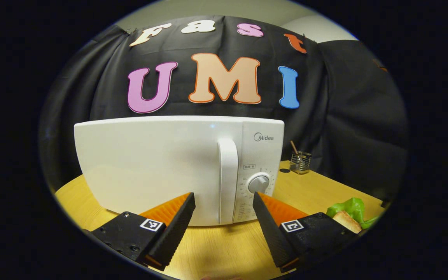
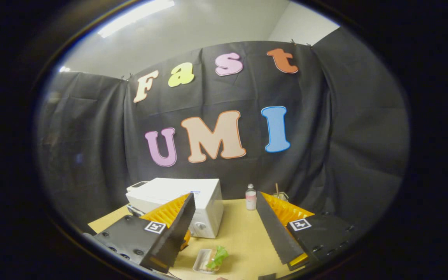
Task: Open the microwave oven with the left hand, put the food in, and close the microwave oven.
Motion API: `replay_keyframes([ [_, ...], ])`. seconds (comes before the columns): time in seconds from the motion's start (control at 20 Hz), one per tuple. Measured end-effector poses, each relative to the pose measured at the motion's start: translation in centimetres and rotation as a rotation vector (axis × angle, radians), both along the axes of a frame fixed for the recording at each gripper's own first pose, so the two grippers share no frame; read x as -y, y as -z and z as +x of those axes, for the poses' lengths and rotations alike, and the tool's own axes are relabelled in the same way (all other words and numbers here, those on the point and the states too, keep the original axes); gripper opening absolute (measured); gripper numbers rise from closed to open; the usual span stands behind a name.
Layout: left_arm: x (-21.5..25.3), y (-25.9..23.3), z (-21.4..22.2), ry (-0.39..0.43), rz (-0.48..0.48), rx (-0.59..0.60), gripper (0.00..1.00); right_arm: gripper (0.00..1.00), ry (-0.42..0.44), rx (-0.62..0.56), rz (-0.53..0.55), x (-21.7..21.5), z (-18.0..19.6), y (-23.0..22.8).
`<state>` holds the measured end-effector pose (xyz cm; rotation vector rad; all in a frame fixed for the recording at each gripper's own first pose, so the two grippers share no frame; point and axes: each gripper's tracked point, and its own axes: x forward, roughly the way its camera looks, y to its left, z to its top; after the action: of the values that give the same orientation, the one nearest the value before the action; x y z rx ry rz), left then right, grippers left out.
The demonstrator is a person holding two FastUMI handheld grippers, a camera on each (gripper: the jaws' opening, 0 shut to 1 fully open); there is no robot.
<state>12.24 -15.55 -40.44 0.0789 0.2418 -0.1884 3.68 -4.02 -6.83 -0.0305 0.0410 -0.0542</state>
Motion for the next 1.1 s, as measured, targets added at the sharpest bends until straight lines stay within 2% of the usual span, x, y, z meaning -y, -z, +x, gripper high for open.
replay_keyframes([
  [0.05, -0.1, 0.1, 0.4, -0.006, 0.008, 0.006, 0.95, 0.99, -0.005, 0.0, 0.0, -0.1, -0.1, 0.0],
  [0.1, -0.1, 0.2, 0.8, -0.005, 0.011, 0.008, 0.95, 0.92, -0.012, -0.001, -0.001, -0.3, -0.3, 0.2],
  [0.3, 0.3, 1.2, 1.9, 0.002, -0.013, -0.006, 0.91, 0.92, -0.026, 0.005, -0.009, -0.6, -0.9, 0.4],
  [0.45, 0.0, 1.5, 2.6, -0.008, -0.004, -0.001, 0.78, 0.92, -0.024, 0.0, -0.024, -0.3, -1.6, 0.9],
  [0.6, 1.1, 1.5, 2.8, 0.037, -0.045, -0.005, 0.62, 0.92, -0.024, 0.006, -0.028, 0.0, -2.1, 1.3],
  [0.75, 2.0, 2.3, 2.8, 0.062, -0.044, -0.039, 0.58, 0.92, -0.025, -0.003, -0.021, 0.4, -2.4, 1.8],
  [0.85, 1.8, 3.0, 2.6, 0.047, 0.008, -0.066, 0.58, 0.92, -0.02, -0.001, -0.02, 0.9, -2.6, 1.9],
  [0.9, 1.6, 2.8, 2.7, 0.043, 0.021, -0.055, 0.56, 0.98, -0.016, 0.004, -0.02, 1.1, -2.7, 1.9],
  [0.95, 1.2, 2.8, 2.8, 0.032, 0.021, -0.053, 0.52, 0.92, -0.016, 0.009, -0.02, 1.2, -2.8, 1.9],
  [1.0, 0.9, 2.8, 3.1, 0.022, 0.007, -0.047, 0.43, 0.92, -0.018, 0.013, -0.019, 1.3, -2.8, 2.1],
  [1.05, 0.9, 2.5, 2.8, 0.02, -0.008, -0.039, 0.3, 0.92, -0.019, 0.015, -0.013, 1.3, -2.8, 2.2],
  [1.1, 1.1, 2.9, 2.9, 0.019, -0.002, -0.045, 0.29, 0.92, -0.021, 0.012, -0.008, 1.4, -3.0, 2.6],
])
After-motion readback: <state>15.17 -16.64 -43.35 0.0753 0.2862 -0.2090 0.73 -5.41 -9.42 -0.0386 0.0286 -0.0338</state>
